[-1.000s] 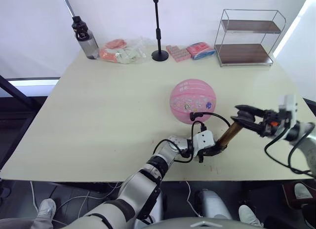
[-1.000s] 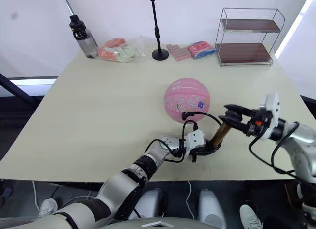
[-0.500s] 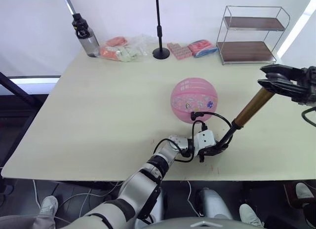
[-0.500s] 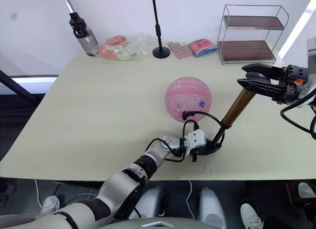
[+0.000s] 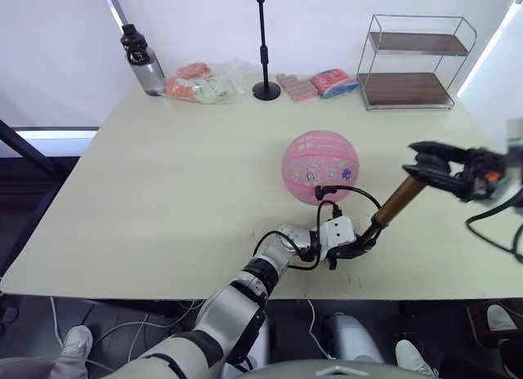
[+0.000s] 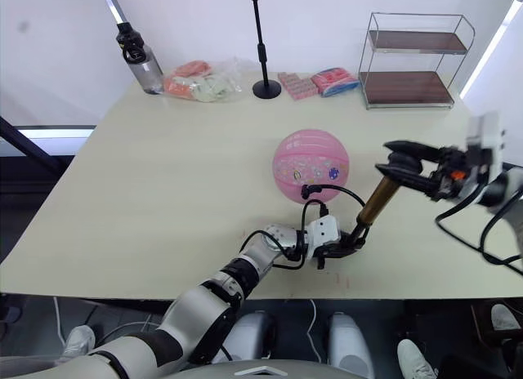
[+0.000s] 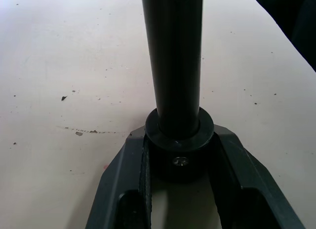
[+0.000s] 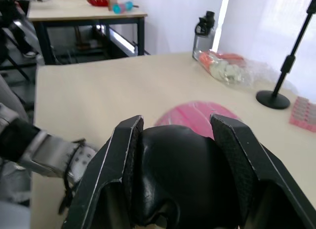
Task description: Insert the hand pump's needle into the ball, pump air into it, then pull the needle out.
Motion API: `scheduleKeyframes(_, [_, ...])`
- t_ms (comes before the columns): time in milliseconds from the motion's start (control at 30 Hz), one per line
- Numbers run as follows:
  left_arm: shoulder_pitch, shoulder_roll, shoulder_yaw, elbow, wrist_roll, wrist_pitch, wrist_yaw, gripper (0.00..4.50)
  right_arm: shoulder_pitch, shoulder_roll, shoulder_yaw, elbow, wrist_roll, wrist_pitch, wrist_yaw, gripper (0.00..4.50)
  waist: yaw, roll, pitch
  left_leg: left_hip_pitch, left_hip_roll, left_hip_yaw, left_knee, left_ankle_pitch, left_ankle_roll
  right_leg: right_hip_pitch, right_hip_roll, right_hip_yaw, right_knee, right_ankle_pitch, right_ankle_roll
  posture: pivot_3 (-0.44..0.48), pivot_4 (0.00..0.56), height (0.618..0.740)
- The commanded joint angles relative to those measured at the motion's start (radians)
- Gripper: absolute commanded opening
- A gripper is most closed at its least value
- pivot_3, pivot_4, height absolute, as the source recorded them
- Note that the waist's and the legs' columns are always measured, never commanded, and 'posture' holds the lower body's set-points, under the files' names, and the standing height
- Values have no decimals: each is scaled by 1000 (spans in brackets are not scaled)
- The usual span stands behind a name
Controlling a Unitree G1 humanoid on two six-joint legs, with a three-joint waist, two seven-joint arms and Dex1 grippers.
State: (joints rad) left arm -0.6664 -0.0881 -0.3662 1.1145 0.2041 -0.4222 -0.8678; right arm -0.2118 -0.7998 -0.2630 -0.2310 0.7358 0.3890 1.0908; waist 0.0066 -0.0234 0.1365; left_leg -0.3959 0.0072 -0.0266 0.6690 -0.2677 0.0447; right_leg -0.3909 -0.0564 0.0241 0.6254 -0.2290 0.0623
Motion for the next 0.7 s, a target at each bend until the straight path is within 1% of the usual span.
scheduleKeyframes(33, [41,35,-29,81,49,51,-1,1077,87,50,109,91,-177,-127,-4,1749,-2,-1,-1,1,0,0,0,0,0,0,0,0,0,0,0,0,150,740])
scheduleKeyframes(100, [40,35,-30,82,50,52,-1,1077,109,95,136,120,-204,-176,-18,1749,-4,-4,-3,4,0,0,0,0,0,3,1,0,0,0,-1,0,150,740])
scheduleKeyframes(200, [39,34,-30,84,50,52,1,1077,127,133,161,142,-229,-223,-23,1749,-9,-4,-4,7,1,-1,0,0,0,6,1,-1,0,-1,-2,0,150,740])
scheduleKeyframes(367, [38,31,-31,84,50,52,3,1077,154,150,188,138,-258,-255,-29,1749,-10,-4,-4,9,1,-1,0,0,0,9,1,-1,0,-1,-2,0,150,740])
scheduleKeyframes(467, [40,30,-31,85,50,51,2,1077,129,126,130,93,-181,-203,-35,1749,-10,-4,-4,10,1,-1,0,0,0,10,1,-1,0,-1,-2,0,150,740])
scheduleKeyframes(533, [42,30,-32,86,51,51,-1,1077,102,91,77,59,-116,-153,-26,1749,-9,-3,-3,10,1,-1,-1,0,0,10,0,-1,0,-1,-2,0,150,740])
scheduleKeyframes(633, [43,31,-33,86,52,49,-4,1077,68,39,13,20,-31,-83,-10,1749,-3,2,2,8,0,-1,0,0,0,9,-2,-1,0,-1,-2,0,150,740])
scheduleKeyframes(700, [43,32,-35,87,54,48,-5,1077,39,1,-31,7,29,-31,-4,1749,-1,3,3,5,-1,-1,0,0,0,6,-3,-1,-1,-1,-2,0,150,740])
